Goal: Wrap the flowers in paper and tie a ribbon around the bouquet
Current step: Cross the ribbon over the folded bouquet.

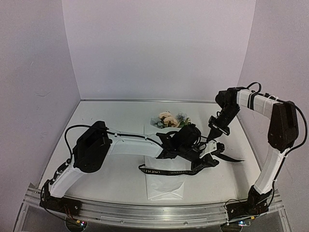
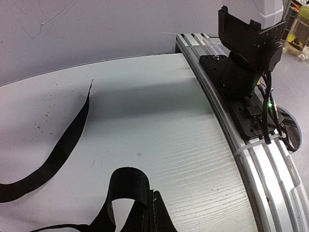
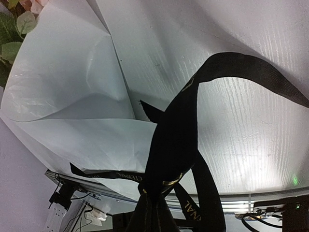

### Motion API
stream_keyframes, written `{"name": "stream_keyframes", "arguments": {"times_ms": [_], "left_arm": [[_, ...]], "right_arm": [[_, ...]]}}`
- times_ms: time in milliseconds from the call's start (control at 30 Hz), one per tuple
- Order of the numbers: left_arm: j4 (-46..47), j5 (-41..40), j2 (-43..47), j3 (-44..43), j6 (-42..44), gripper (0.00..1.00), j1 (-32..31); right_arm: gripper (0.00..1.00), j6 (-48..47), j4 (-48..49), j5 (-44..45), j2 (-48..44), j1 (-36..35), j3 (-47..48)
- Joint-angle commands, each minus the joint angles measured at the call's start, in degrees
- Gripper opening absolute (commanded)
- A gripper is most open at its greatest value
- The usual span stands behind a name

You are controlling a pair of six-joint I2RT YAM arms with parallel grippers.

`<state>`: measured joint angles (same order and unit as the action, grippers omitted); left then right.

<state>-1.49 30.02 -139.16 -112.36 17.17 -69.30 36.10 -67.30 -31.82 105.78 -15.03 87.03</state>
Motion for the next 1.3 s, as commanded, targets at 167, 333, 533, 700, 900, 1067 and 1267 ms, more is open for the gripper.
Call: {"name": "stream_keyframes", "arguments": {"times_ms": [167,333,533,700,900,1067,1267], "left_arm": [[5.1,8.3,14.7,2.2,-2.7,0.0,0.5],[5.5,8.6,13.3,1.2,-3.1,0.0,0.5],[-0.5,6.7,4.0,-6.0,-3.1,0.0,1.3],[0.7,7.3,-1.9,-9.3,-6.5,0.0,3.3],[-2.2,8.9,-5.7,-15.6,-8.4,0.15,4.5],[-1.5,6.6,-1.9,-13.8,-12.2,0.59,5.2],[6.9,2.8,13.0,1.2,-19.3,0.74,7.5]], "right_arm": [[0.0,-1.5,-2.8,-0.3,1.0,0.0,2.7],[0.0,-1.4,-3.1,-0.5,1.5,-0.2,3.4],[0.0,-1.9,-3.1,-0.9,1.4,-0.5,3.5],[0.0,-2.4,-3.1,-1.6,1.3,-0.6,3.6],[0.0,-3.0,-3.1,-3.1,1.1,-0.6,4.2],[0.0,-4.1,-3.1,-2.9,0.2,-0.6,3.8],[0.0,-5.6,-3.1,-0.8,-0.8,-1.1,3.3]]}}
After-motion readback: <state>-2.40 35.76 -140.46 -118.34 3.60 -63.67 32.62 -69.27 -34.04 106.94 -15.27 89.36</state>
